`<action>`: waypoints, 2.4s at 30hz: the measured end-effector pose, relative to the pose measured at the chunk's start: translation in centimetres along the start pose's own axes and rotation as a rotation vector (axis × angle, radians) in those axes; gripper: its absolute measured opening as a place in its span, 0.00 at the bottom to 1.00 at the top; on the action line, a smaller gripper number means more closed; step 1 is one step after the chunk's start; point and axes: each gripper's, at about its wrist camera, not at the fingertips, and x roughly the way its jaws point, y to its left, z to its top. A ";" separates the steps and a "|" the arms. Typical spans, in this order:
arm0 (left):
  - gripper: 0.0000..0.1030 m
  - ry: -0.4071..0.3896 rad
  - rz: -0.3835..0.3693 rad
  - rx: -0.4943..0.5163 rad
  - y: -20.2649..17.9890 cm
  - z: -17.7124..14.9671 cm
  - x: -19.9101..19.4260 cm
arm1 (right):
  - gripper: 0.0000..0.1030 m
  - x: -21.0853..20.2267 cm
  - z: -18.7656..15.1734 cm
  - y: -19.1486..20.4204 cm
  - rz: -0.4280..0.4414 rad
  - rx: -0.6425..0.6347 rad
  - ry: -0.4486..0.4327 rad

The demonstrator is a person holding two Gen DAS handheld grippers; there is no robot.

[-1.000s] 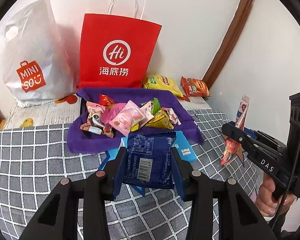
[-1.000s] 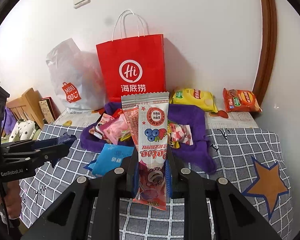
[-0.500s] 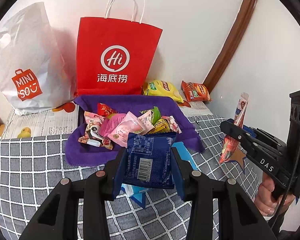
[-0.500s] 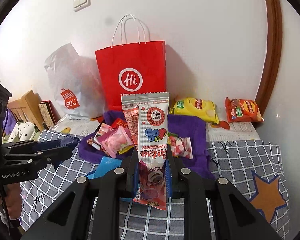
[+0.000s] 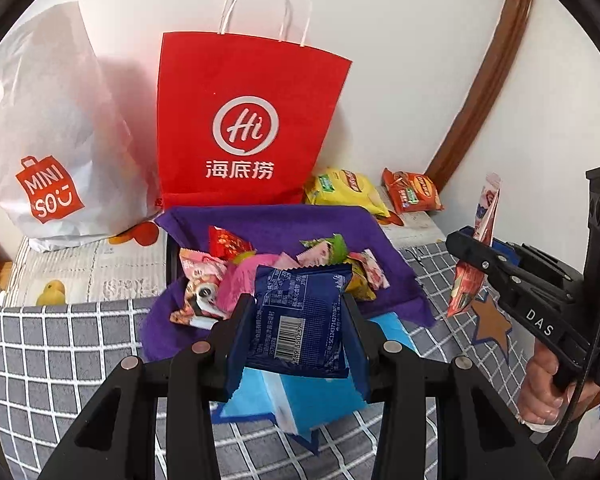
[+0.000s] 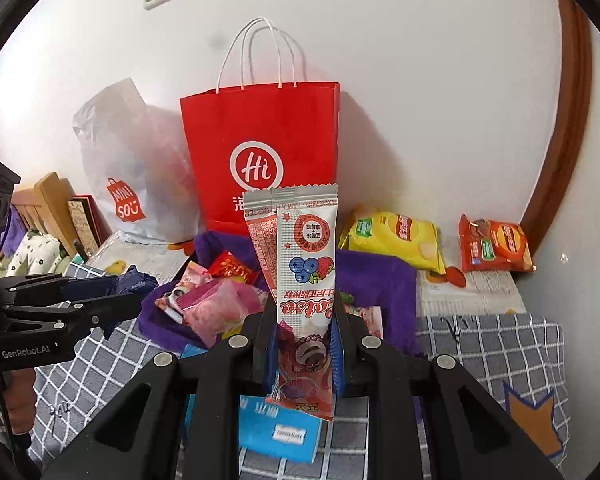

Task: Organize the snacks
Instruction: 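Lift both held packs and carry them over the purple towel, then release the pink stick pack with the right tool while the left drops the biscuit pack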

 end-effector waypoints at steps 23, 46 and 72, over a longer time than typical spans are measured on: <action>0.39 0.011 0.056 -0.050 4.2 5.6 6.8 | 0.21 10.2 3.7 -4.4 -0.018 0.026 0.109; 0.40 0.166 0.056 -0.070 5.4 3.6 13.0 | 0.29 16.7 -0.1 -4.0 -0.011 -0.071 0.338; 0.67 0.184 0.052 -0.052 3.4 4.2 10.7 | 0.53 12.4 2.1 -2.6 0.043 -0.038 0.219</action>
